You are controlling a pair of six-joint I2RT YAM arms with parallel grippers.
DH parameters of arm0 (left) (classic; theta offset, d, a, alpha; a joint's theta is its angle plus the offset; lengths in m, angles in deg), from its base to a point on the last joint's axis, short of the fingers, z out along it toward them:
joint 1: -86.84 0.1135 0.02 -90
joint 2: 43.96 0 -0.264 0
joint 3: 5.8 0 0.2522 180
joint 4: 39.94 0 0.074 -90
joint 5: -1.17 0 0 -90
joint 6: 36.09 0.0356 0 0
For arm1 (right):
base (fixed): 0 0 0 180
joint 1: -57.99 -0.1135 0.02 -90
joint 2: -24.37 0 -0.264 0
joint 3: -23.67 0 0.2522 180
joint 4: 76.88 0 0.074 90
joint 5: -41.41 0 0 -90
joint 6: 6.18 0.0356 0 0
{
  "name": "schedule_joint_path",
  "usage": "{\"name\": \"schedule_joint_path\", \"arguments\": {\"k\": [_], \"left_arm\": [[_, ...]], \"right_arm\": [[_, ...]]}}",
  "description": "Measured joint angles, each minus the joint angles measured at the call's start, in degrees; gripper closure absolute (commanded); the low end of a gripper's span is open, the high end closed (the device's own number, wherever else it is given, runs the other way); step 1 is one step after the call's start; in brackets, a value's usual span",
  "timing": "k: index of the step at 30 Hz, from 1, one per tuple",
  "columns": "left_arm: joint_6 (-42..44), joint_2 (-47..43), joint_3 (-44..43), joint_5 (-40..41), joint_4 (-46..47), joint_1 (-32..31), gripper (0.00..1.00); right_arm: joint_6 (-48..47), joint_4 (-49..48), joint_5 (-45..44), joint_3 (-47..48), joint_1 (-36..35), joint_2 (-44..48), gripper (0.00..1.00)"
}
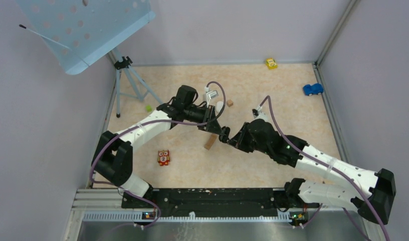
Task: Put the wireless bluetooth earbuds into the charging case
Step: Adjust the left earbud in the left side groove of the charging case.
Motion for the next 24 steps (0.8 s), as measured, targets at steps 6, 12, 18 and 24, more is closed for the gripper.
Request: {"name": "schedule_joint_path", "arguments": {"k": [6,12,18,24], "left_arm": [[0.0,0.0,0.0,0.0,0.0,0.0,1.00],[0.0,-0.1,0.0,0.0,0.0,0.0,1.00],[0.2,-0.4,0.0,0.0,0.0,0.0,1.00],[0.3,-0.4,0.0,0.0,0.0,0.0,1.00]], "right_arm": [[0.0,0.0,0.2,0.0,0.0,-0.7,1.00],[0.0,0.0,0.1,0.0,0.0,-2.2,1.00],[0.0,-0.1,-0.3,0.0,0.0,-2.8,1.00],[0.1,-0.4,-1.0,1.1,0.0,-3.8,1.00]]}}
